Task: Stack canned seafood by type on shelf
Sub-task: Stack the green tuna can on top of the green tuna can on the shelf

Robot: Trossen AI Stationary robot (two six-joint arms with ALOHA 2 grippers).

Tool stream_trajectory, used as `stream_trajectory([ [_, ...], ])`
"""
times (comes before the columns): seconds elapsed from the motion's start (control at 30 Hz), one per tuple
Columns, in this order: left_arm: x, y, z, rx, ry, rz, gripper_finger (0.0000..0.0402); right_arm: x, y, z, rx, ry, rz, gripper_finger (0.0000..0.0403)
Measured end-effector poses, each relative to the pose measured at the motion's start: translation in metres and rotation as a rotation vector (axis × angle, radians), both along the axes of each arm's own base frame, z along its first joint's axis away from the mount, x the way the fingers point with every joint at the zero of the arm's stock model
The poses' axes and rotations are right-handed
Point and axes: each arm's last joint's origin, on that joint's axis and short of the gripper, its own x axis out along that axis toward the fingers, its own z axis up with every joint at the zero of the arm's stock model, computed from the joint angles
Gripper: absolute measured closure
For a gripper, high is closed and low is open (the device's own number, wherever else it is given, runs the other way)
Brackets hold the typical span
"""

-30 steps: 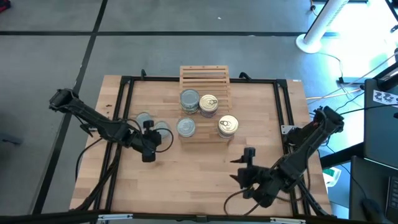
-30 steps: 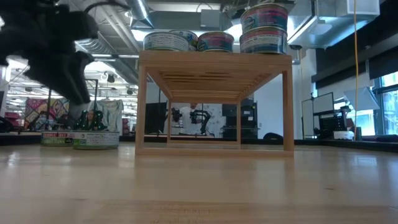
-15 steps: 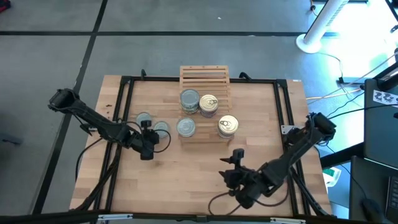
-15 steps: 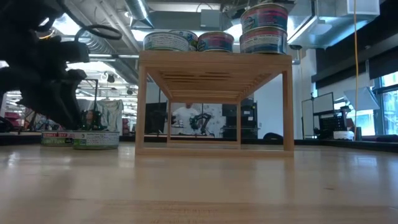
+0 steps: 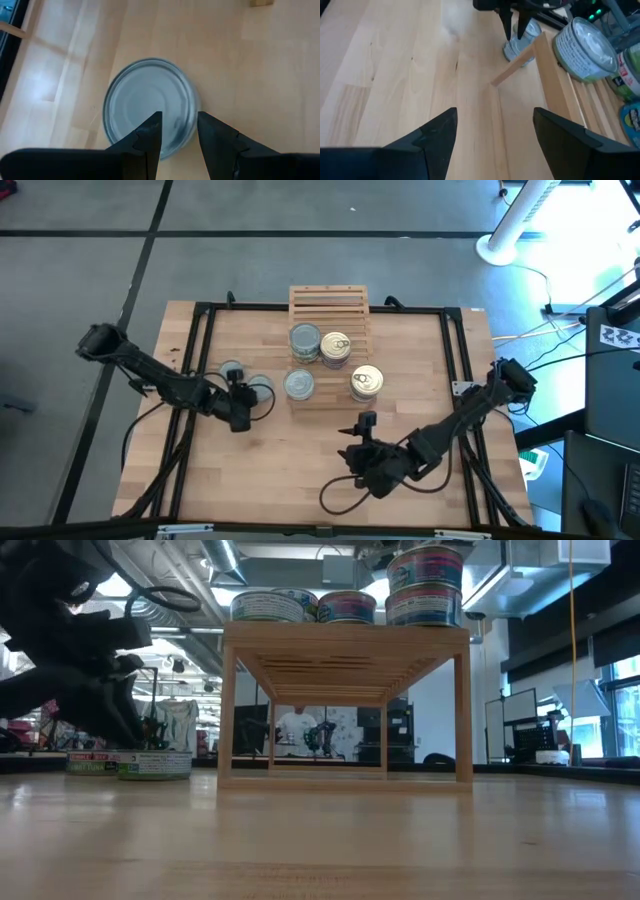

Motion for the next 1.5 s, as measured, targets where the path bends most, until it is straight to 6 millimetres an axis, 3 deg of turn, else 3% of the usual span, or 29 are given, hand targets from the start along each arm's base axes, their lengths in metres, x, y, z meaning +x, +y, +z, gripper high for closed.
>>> stream_trajectory([
  [0.83,0.009,0.005,-0.011,-0.026,0.063,0.004,0.0284,0.003,-0.001,0.0,0.018,0.018,0.045,0.0141],
  [1.13,0.009,0.005,-0.011,-0.022,0.068,-0.012,0.0343,0.003,-0.001,0.001,0.018,0.018,0.045,0.0141],
  [1.5,0.007,-0.003,-0.011,-0.027,0.062,-0.045,0.0387,0.002,-0.001,0.001,0.019,0.017,0.044,0.0141],
])
